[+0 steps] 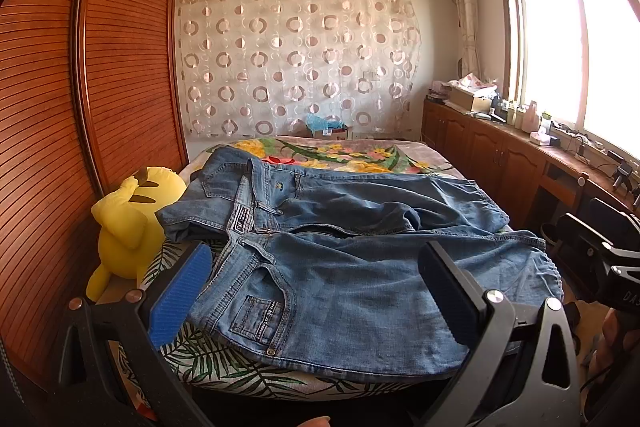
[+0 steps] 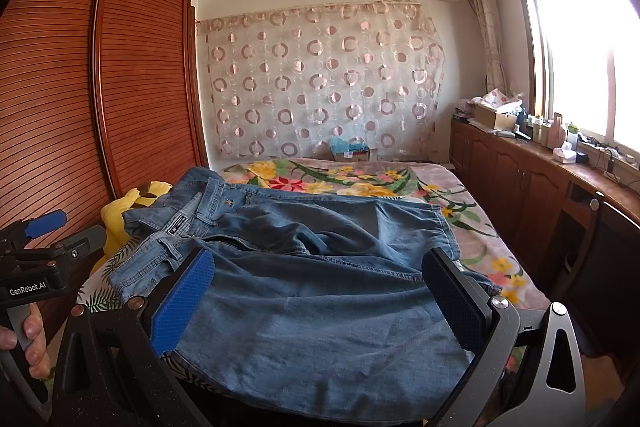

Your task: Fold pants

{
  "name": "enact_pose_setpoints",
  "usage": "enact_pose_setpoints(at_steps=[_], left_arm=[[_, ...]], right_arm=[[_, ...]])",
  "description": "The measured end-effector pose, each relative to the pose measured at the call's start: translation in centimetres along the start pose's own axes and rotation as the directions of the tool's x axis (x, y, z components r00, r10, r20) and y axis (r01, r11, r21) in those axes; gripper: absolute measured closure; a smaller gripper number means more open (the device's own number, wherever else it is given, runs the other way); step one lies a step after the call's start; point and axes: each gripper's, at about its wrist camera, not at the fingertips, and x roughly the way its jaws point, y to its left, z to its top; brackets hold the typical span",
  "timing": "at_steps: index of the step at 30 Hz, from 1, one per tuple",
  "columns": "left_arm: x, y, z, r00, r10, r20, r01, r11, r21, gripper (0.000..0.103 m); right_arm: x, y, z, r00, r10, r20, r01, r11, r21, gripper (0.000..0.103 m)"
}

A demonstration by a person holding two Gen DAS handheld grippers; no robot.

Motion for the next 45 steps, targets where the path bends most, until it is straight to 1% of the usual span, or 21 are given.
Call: enact_pose_setpoints(at_steps=[36, 40, 41, 45], left_arm=[[-0.07, 0.00, -0.21, 1.000, 0.000, 0.007, 0.000, 1.000, -0.001, 0.000], [-0.01, 0.09, 0.23, 1.000, 0.003, -0.012, -0.003, 1.000, -0.004, 0.000], [0.18, -0.35, -0.18, 1.000, 0.006, -0.014, -0.006, 1.000, -0.004, 0.000], [0.76, -0.20, -0.60, 1.000, 0.000, -0.023, 0.000, 1.000, -0.021, 0.000]], right_arm=[[-0.01, -0.11, -0.11, 1.000, -0.002, 0.005, 0.002, 1.000, 0.005, 0.000], [0.25, -0.27, -0.30, 1.000, 0.000, -0.006, 0.001, 1.000, 0.010, 0.000], [0.36, -0.33, -0.38, 1.000, 0.001, -0.009, -0.001, 1.000, 0.012, 0.000], [0.72, -0.70, -0.49, 1.000, 0.005, -0.023, -0.004, 1.000, 0.020, 0.000]])
